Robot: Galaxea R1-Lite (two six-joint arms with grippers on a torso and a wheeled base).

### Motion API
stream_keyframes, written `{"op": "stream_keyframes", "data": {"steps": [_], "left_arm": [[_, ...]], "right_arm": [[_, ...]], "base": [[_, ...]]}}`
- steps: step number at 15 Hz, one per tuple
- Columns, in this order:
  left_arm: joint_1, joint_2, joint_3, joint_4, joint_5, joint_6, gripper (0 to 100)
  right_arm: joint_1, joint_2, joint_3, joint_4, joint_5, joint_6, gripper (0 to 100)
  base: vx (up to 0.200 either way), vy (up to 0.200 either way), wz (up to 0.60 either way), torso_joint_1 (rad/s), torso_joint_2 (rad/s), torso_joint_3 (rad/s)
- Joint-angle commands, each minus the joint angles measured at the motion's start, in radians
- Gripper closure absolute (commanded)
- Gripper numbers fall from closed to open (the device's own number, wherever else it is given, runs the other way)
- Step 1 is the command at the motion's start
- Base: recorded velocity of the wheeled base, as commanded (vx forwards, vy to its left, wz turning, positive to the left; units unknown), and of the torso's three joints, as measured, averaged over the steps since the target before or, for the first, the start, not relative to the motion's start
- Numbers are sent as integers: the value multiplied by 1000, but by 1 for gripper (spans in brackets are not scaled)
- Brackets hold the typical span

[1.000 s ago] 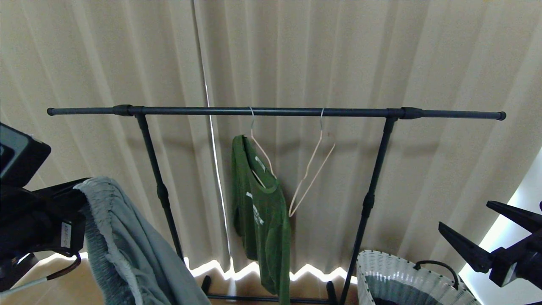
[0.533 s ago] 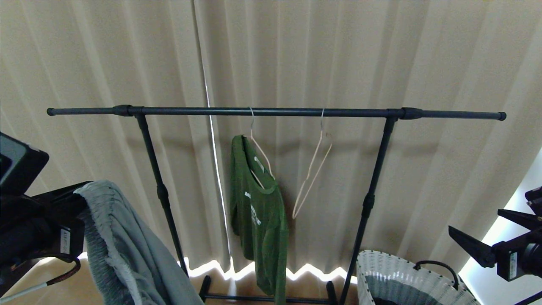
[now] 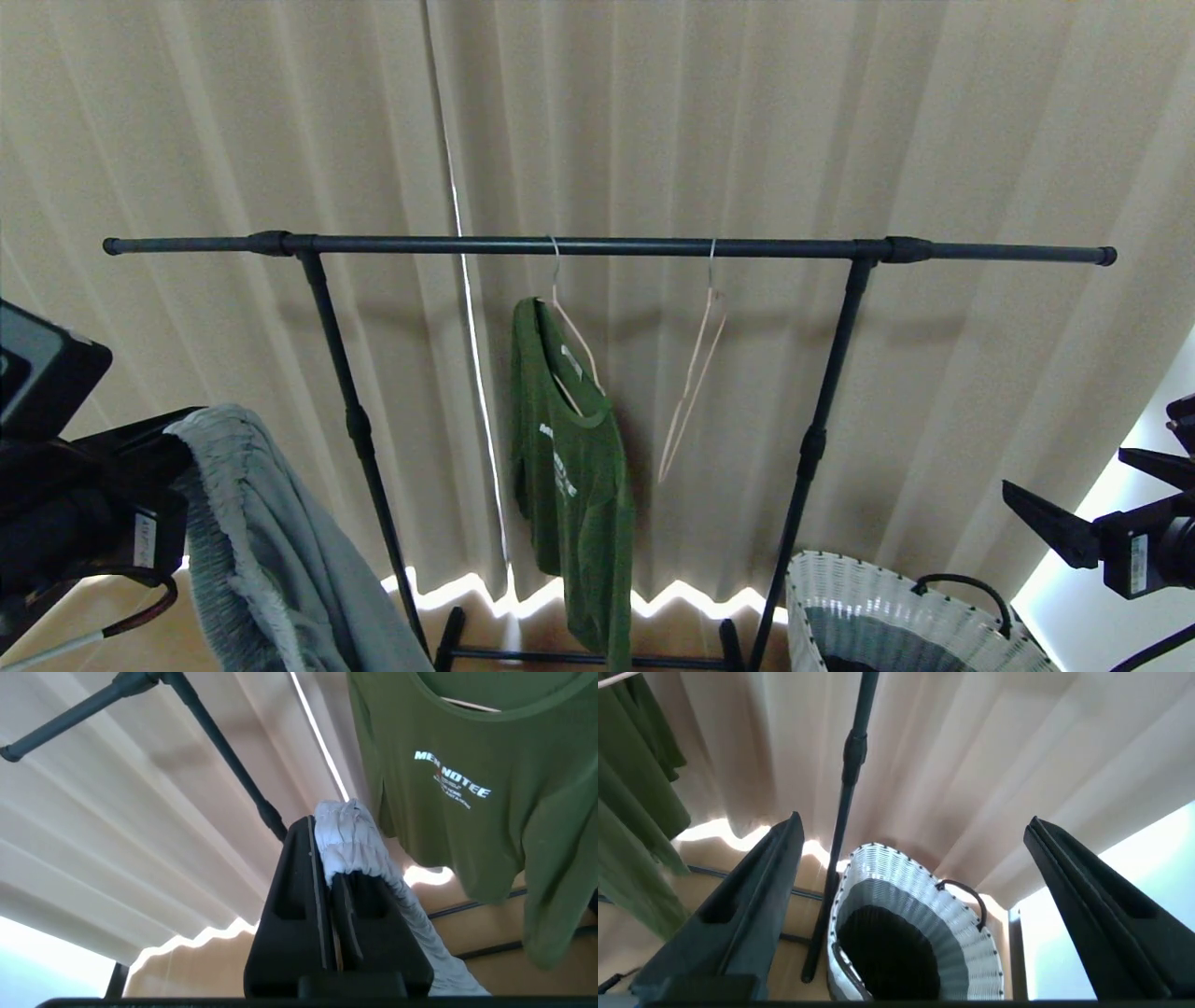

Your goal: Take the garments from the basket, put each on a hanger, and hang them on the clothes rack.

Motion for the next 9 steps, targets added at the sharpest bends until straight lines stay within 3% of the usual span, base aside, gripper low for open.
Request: {"op": "stream_keyframes", "data": {"steps": [1, 9], "left_arm": [[0, 0, 2, 0, 2, 5, 100], [0, 5, -2, 0, 1, 11, 100]], "right_arm": [[0, -1, 4, -3, 0, 0, 0], [0, 5, -2, -7, 1, 0, 0]], "base": [[0, 0, 0, 0, 0, 0], [0, 200, 0, 5, 2, 2]]}}
